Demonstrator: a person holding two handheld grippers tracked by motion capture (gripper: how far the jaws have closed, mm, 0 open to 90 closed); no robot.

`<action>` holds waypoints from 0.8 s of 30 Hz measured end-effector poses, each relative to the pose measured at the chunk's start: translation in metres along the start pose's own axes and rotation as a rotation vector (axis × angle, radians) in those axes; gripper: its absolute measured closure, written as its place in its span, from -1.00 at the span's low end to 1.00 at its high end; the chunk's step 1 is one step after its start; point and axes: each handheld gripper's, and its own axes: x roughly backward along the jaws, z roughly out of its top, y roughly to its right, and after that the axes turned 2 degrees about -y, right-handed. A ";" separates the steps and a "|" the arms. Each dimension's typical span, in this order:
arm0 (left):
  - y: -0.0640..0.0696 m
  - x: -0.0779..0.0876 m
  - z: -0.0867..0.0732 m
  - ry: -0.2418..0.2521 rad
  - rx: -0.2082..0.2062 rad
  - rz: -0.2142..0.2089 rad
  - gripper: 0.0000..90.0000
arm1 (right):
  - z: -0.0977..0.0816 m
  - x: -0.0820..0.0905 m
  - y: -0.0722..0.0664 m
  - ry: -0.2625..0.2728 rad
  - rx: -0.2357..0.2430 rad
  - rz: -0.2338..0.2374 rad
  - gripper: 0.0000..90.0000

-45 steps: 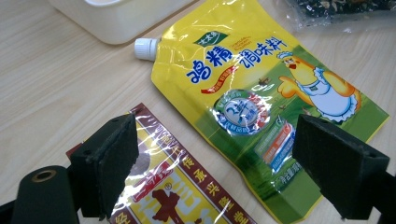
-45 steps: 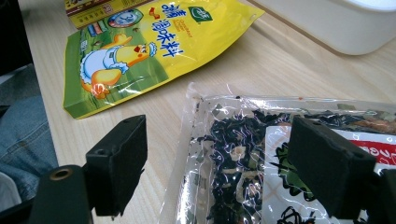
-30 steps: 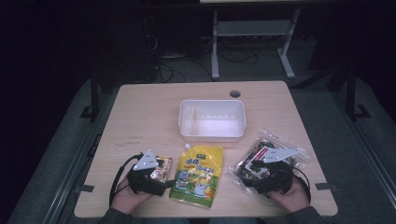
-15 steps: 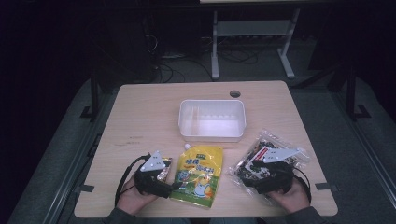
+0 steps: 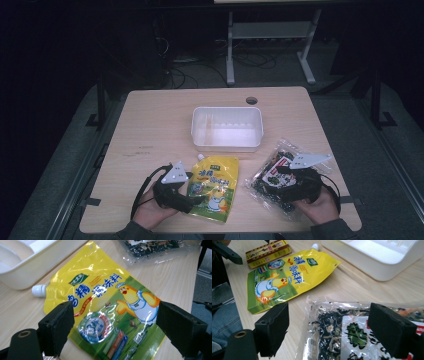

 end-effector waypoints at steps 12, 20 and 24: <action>0.015 -0.016 0.026 0.003 -0.055 -0.033 -0.68 | 0.006 0.016 0.012 -0.018 -0.022 -0.043 -0.65; 0.026 -0.034 0.049 -0.001 -0.080 -0.071 -0.68 | 0.009 0.029 0.024 -0.020 -0.042 -0.075 -0.65; 0.032 -0.044 0.062 -0.003 -0.094 -0.090 -0.68 | 0.012 0.036 0.034 -0.025 -0.057 -0.104 -0.64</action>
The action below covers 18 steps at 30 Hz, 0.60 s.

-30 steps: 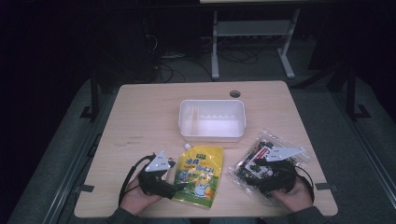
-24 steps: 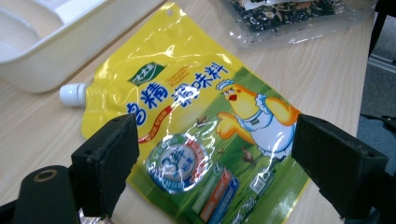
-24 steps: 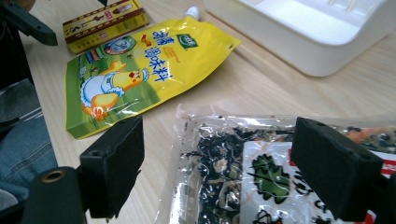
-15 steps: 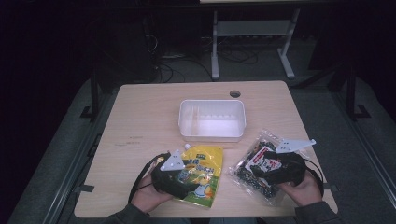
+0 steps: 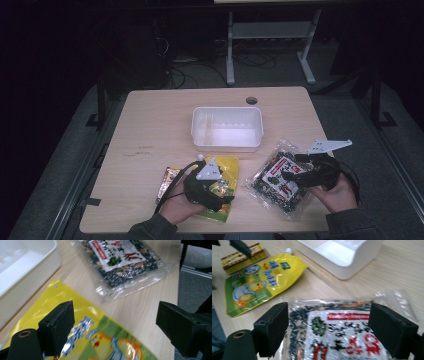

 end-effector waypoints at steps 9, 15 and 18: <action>0.006 -0.025 0.026 -0.006 -0.022 -0.027 -0.65 | -0.001 0.009 0.027 -0.031 -0.051 -0.052 -0.59; 0.006 -0.042 0.037 -0.012 -0.017 -0.042 -0.59 | -0.008 0.012 0.050 -0.061 -0.121 -0.091 -0.54; 0.006 -0.052 0.042 -0.024 -0.018 -0.043 -0.59 | -0.012 0.011 0.058 -0.070 -0.140 -0.100 -0.53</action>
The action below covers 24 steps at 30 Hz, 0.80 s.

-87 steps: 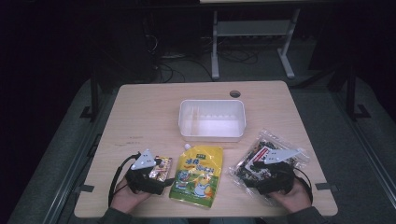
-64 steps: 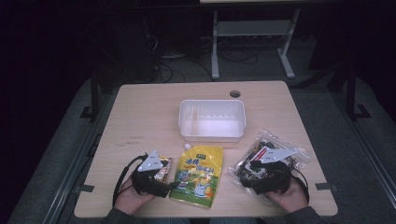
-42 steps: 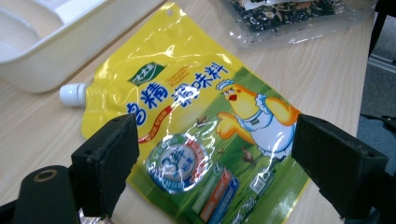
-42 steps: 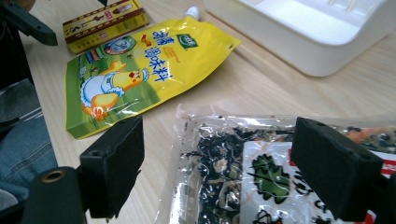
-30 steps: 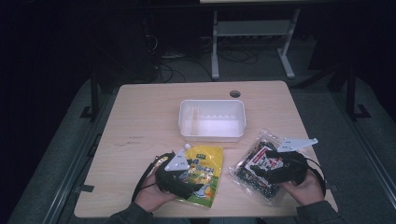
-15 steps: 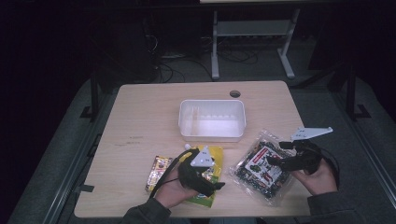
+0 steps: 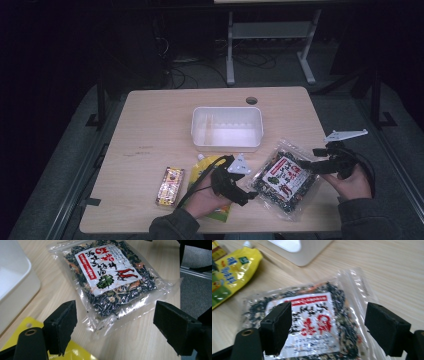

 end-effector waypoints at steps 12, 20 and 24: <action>-0.004 -0.030 0.006 -0.051 0.006 -0.006 -0.52 | -0.017 -0.002 0.037 -0.069 -0.106 -0.073 -0.45; -0.008 -0.039 0.006 -0.072 0.014 -0.004 -0.50 | -0.026 -0.003 0.053 -0.091 -0.153 -0.097 -0.41; -0.009 -0.043 0.004 -0.082 0.022 -0.013 -0.50 | -0.033 -0.002 0.060 -0.092 -0.182 -0.109 -0.38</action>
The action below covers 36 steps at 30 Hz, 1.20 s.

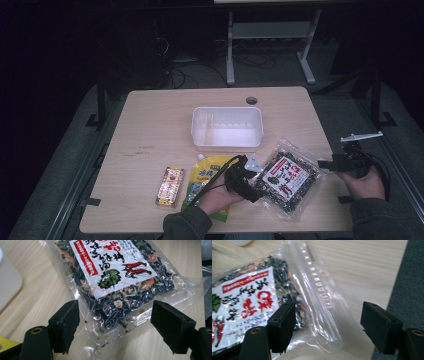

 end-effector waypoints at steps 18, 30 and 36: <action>-0.004 -0.014 -0.001 -0.039 0.019 -0.011 -0.45 | -0.015 -0.007 0.018 -0.036 -0.031 0.036 0.55; -0.009 -0.017 -0.002 -0.052 0.024 -0.002 -0.45 | -0.013 0.003 0.017 -0.025 0.004 0.026 1.00; -0.012 -0.011 -0.002 -0.026 0.040 -0.001 -0.49 | -0.009 0.015 0.008 -0.010 0.040 0.011 1.00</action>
